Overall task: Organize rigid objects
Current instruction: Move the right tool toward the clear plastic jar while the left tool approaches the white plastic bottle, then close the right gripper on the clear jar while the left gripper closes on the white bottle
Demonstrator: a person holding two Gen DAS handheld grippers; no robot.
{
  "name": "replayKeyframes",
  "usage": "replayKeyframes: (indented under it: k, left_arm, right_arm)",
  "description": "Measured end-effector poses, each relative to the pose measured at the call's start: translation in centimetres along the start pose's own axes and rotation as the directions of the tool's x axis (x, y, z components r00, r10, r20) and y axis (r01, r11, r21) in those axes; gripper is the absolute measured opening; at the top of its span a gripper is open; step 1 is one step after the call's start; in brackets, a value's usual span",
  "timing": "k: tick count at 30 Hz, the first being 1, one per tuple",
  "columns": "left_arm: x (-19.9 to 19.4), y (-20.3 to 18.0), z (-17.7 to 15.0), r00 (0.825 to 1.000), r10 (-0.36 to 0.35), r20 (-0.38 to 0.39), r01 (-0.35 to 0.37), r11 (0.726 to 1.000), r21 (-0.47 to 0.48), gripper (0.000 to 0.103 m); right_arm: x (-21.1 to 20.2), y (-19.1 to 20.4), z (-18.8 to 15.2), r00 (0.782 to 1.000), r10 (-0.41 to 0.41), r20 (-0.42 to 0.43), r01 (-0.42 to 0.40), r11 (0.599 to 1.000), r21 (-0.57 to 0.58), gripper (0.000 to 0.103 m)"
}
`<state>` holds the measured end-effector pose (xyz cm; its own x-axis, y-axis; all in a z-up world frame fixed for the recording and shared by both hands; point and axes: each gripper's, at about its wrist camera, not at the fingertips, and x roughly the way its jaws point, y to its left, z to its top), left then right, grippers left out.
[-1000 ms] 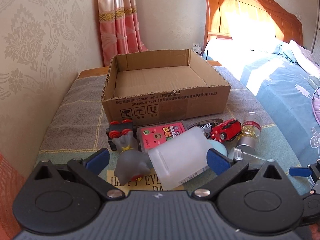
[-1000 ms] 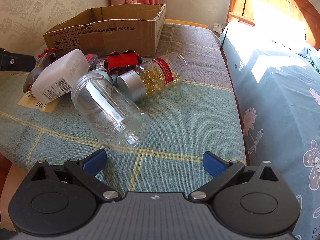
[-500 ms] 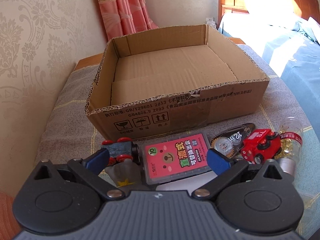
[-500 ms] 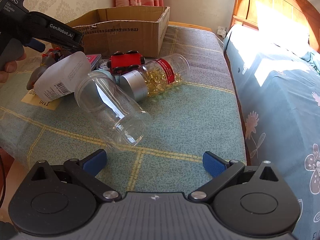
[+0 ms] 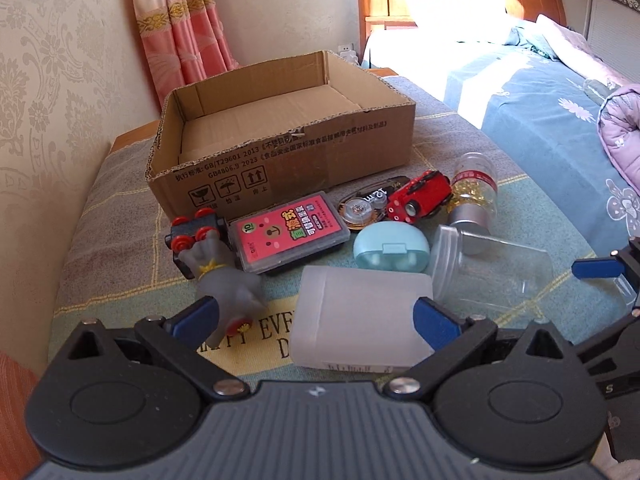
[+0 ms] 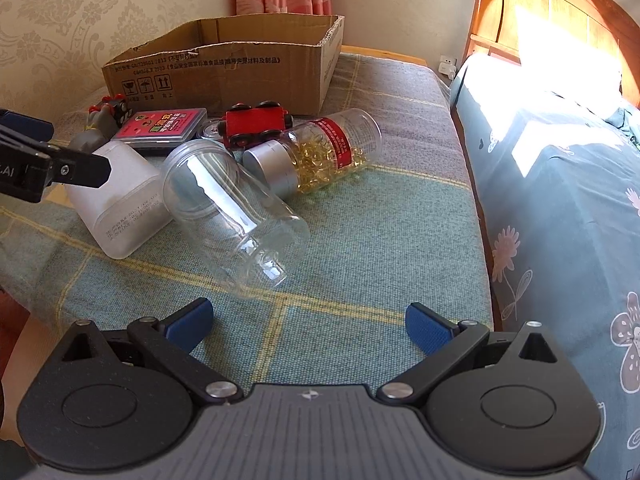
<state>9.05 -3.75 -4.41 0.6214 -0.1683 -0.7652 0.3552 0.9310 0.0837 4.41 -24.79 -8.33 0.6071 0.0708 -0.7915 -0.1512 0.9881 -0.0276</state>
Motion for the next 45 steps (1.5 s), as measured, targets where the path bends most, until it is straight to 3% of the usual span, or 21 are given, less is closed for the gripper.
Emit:
replayKeyframes:
  k: [3, 10, 21, 25, 31, 35, 39, 45]
  left_arm:
    - [0.5, -0.4, -1.5, 0.997, -0.065, -0.035, 0.065, 0.998, 0.007, 0.102]
    - [3.3, -0.6, -3.6, 0.986, -0.134, -0.100, 0.133, 0.991, -0.014, 0.103]
    - [3.0, 0.1, -5.0, 0.992, -0.128, 0.013, 0.128, 0.992, -0.009, 0.103]
    - [2.9, 0.0, -4.5, 0.995, -0.099, 0.031, 0.099, 0.995, -0.004, 0.103]
    - [3.1, -0.1, -3.5, 0.992, -0.113, 0.054, 0.112, 0.993, 0.019, 0.103]
    - [3.0, -0.2, -3.1, 0.990, -0.121, 0.068, 0.119, 0.992, 0.030, 0.103]
    - [3.3, -0.5, -2.6, 0.986, -0.149, 0.074, 0.146, 0.988, 0.041, 0.103]
    - [3.7, -0.5, -1.9, 0.987, -0.134, 0.086, 0.130, 0.990, 0.050, 0.102]
  right_arm:
    - [0.0, 0.0, -0.1, 1.000, 0.002, 0.004, -0.002, 1.000, -0.003, 0.103]
    - [-0.1, 0.0, -0.3, 1.000, 0.004, 0.016, -0.003, 1.000, -0.007, 0.103]
    - [-0.3, 0.0, -0.8, 0.999, -0.004, 0.049, 0.004, 1.000, 0.004, 0.103]
    - [-0.2, 0.1, -0.8, 0.998, -0.016, 0.058, 0.015, 1.000, 0.016, 0.103]
    - [0.1, -0.2, -0.4, 0.998, -0.012, 0.056, 0.012, 1.000, 0.005, 0.103]
    - [0.6, -1.9, 0.2, 0.996, -0.068, 0.052, 0.066, 0.997, 0.044, 0.103]
    - [0.7, -2.3, 0.3, 0.998, -0.052, 0.035, 0.051, 0.998, 0.040, 0.103]
    - [0.5, -0.7, 0.0, 0.999, 0.007, 0.038, -0.007, 1.000, -0.012, 0.103]
